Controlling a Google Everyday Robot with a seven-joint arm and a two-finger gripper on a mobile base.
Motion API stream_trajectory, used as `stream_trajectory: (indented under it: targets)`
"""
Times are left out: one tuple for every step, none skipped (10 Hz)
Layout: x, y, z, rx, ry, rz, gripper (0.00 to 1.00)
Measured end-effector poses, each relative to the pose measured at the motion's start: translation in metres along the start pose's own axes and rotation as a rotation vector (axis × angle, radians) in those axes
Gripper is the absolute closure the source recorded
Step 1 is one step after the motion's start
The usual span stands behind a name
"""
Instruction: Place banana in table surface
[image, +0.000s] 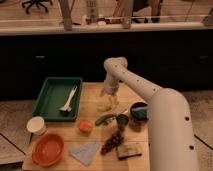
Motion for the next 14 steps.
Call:
stream_trajectory:
  targets:
    - [0.0000,0.0000,-0.0010,0.001,0.000,-0.003,0.20]
    - [0.0010,0.0006,-0.0017,0.003,-0.001,-0.002,0.20]
    - [0.0024,0.0017,-0.0029,0.005,-0.002,-0.003,0.20]
    - [0.0034,0.0025,-0.0034,0.007,-0.001,-0.004,0.20]
    - [0.0044,0.0026,-0.0041,0.011,-0.001,-0.005,0.20]
    - [0.0057,0.0028,-0.0050,0.016,0.000,-0.005,0.20]
    - [0.0065,0.0031,-0.0051,0.018,0.000,-0.004,0.20]
    - [0.0065,0.0028,-0.0052,0.018,0.000,-0.004,0.20]
    - [0.0054,0.0021,-0.0049,0.018,0.000,-0.006,0.20]
    - [0.0053,0.0020,-0.0049,0.018,0.000,-0.006,0.20]
    - [0.0055,0.0022,-0.0050,0.018,0.000,-0.005,0.20]
    - [0.0055,0.0022,-0.0049,0.018,0.000,-0.005,0.20]
    - [0.0054,0.0022,-0.0049,0.018,0.000,-0.006,0.20]
    - [0.0055,0.0022,-0.0049,0.018,0.000,-0.005,0.20]
